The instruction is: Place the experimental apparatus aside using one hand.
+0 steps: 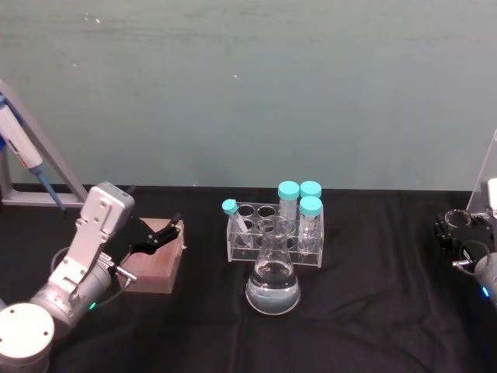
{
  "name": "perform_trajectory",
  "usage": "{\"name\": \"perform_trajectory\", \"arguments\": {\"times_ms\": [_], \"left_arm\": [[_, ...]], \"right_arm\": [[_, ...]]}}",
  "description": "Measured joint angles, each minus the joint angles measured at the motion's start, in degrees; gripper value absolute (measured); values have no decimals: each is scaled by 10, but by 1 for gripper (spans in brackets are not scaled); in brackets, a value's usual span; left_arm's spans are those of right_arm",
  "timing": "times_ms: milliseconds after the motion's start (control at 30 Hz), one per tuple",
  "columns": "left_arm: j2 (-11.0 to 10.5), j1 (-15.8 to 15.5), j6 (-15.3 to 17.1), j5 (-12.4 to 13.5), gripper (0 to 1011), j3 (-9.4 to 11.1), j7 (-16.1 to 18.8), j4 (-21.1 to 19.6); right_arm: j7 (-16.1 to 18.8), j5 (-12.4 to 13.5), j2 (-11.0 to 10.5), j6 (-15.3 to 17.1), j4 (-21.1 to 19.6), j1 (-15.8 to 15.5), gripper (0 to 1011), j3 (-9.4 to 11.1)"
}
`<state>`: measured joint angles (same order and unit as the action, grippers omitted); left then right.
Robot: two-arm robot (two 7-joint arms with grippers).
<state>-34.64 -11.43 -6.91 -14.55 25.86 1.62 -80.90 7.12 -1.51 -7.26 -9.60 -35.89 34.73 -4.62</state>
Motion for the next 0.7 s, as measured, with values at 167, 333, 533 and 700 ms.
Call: {"name": "perform_trajectory", "arguments": {"times_ms": [167,333,533,700], "left_arm": [[0,0,0,0,1000,0,0,0],[0,0,0,0,1000,0,0,0],[0,0,0,0,1000,0,0,0],[0,0,0,0,1000,0,0,0]], "right_arm": [[0,-1,1,-1,5,2,469,1],[2,-1,1,-1,7,3,469,2],[9,-4,-1,-10,9,5,469,-1],[9,-4,-1,-10,9,5,469,-1]]}}
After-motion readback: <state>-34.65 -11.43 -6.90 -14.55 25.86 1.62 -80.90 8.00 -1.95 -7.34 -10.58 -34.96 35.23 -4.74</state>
